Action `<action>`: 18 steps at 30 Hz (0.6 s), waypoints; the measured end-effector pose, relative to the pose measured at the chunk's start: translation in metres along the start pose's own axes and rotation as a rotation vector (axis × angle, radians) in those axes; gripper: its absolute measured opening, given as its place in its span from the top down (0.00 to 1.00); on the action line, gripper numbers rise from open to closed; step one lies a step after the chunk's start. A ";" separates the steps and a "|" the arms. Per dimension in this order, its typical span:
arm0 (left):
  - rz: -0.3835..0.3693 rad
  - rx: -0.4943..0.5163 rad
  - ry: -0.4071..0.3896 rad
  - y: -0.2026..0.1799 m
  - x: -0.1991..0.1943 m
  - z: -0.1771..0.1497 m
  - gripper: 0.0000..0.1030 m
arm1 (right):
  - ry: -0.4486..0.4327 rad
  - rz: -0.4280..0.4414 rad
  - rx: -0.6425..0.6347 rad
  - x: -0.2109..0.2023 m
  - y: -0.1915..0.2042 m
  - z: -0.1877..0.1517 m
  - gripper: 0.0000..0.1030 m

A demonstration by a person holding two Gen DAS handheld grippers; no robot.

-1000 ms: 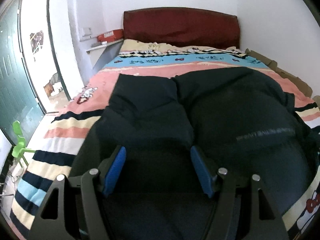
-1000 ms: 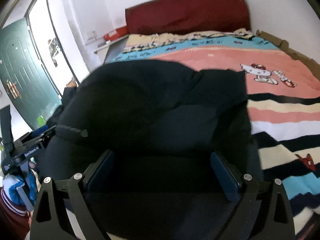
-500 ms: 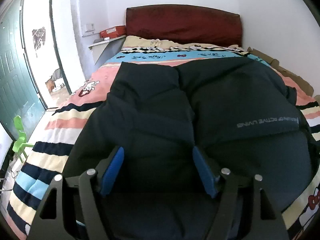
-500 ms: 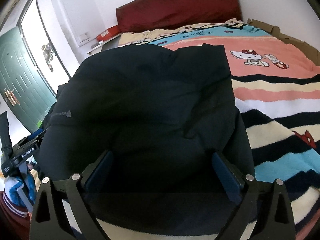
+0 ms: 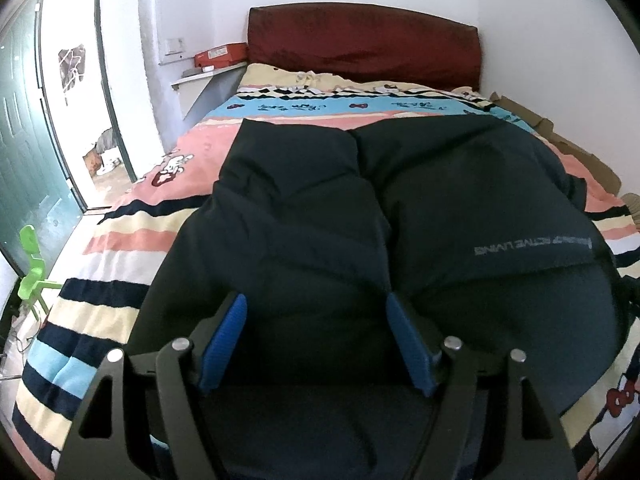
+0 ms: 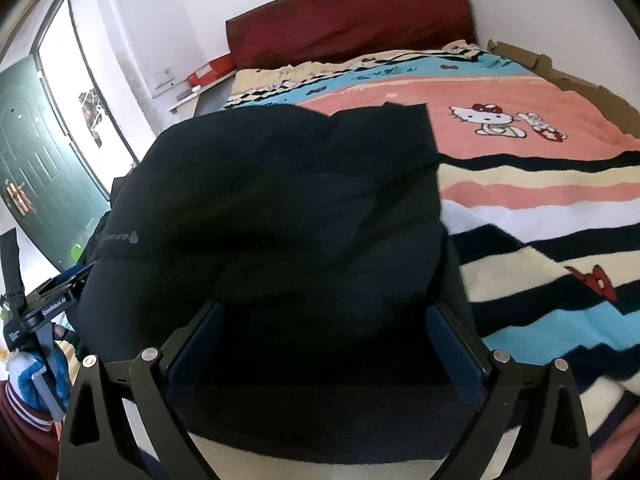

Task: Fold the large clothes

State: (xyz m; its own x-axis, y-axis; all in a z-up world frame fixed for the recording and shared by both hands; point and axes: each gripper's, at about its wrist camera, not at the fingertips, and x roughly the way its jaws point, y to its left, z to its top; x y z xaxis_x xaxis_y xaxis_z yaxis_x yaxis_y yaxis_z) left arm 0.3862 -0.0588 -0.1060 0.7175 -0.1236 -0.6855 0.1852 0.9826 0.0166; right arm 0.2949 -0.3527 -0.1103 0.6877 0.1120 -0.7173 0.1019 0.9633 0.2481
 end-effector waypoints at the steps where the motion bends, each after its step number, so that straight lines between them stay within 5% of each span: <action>1: -0.006 -0.001 -0.001 0.001 -0.002 0.000 0.31 | -0.002 -0.005 0.000 -0.002 -0.002 0.001 0.04; 11: -0.066 -0.004 0.000 0.034 -0.019 0.002 0.31 | -0.025 -0.052 0.061 -0.020 -0.042 0.013 0.01; 15: -0.121 -0.074 0.051 0.076 -0.011 0.010 0.31 | 0.037 -0.006 0.127 -0.006 -0.063 0.016 0.01; 18: -0.230 -0.172 0.124 0.114 0.009 0.017 0.31 | 0.106 0.074 0.209 0.014 -0.081 0.018 0.01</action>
State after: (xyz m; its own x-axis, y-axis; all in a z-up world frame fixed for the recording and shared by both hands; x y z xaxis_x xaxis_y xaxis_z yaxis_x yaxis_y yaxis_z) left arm 0.4250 0.0497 -0.0975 0.5804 -0.3377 -0.7410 0.2090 0.9412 -0.2653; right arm 0.3093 -0.4337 -0.1292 0.6208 0.2154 -0.7538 0.2082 0.8817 0.4234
